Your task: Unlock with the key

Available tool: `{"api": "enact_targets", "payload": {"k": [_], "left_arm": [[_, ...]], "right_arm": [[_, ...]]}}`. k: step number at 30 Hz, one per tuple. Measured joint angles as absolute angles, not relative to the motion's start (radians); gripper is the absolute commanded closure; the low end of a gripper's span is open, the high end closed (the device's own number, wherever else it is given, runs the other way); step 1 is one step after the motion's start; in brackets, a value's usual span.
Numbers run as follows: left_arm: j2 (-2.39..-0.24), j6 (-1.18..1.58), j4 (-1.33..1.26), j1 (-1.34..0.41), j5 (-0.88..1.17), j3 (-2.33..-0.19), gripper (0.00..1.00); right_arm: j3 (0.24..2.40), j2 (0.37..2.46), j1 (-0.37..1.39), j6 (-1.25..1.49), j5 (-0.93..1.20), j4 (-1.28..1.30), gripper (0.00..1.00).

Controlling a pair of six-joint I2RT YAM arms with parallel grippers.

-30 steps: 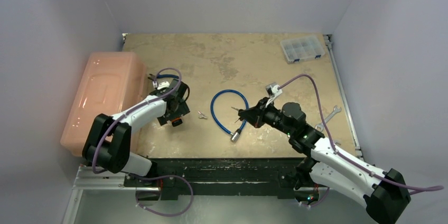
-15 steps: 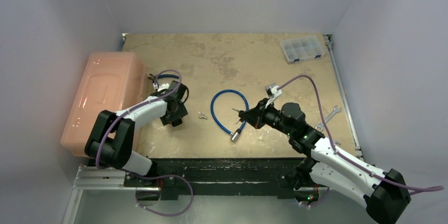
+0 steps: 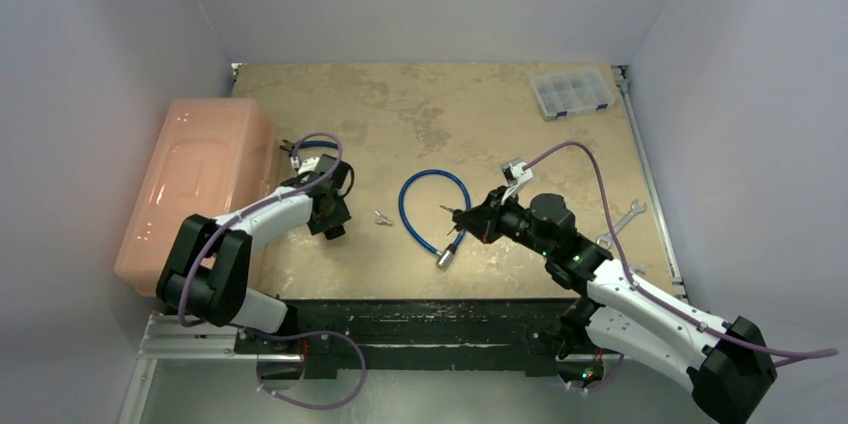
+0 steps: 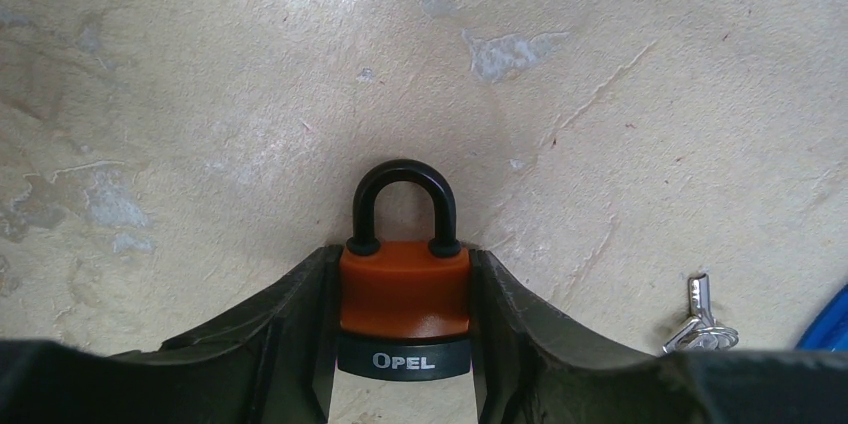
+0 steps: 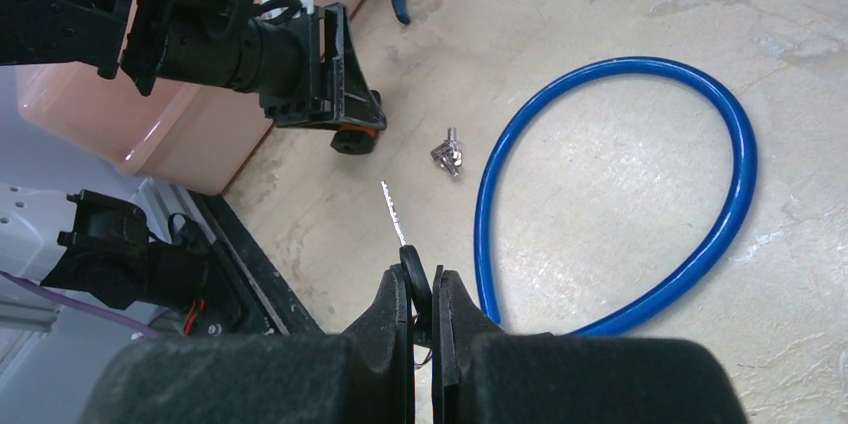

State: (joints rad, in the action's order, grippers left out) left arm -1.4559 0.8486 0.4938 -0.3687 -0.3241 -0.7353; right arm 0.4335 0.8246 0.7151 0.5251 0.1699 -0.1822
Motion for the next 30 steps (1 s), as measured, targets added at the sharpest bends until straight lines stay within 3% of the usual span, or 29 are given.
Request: {"api": "enact_targets", "payload": {"k": [18, 30], "left_arm": [[-1.37, 0.85, 0.426, -0.36, -0.211, -0.675, 1.0], [-1.187, 0.854, 0.426, -0.361, -0.112, -0.677, 1.0]], "right_arm": [[0.437, 0.823, 0.715, 0.568, 0.122, -0.179, 1.0], [0.511, 0.888, 0.715, 0.651, 0.096, -0.175, 1.0]]}}
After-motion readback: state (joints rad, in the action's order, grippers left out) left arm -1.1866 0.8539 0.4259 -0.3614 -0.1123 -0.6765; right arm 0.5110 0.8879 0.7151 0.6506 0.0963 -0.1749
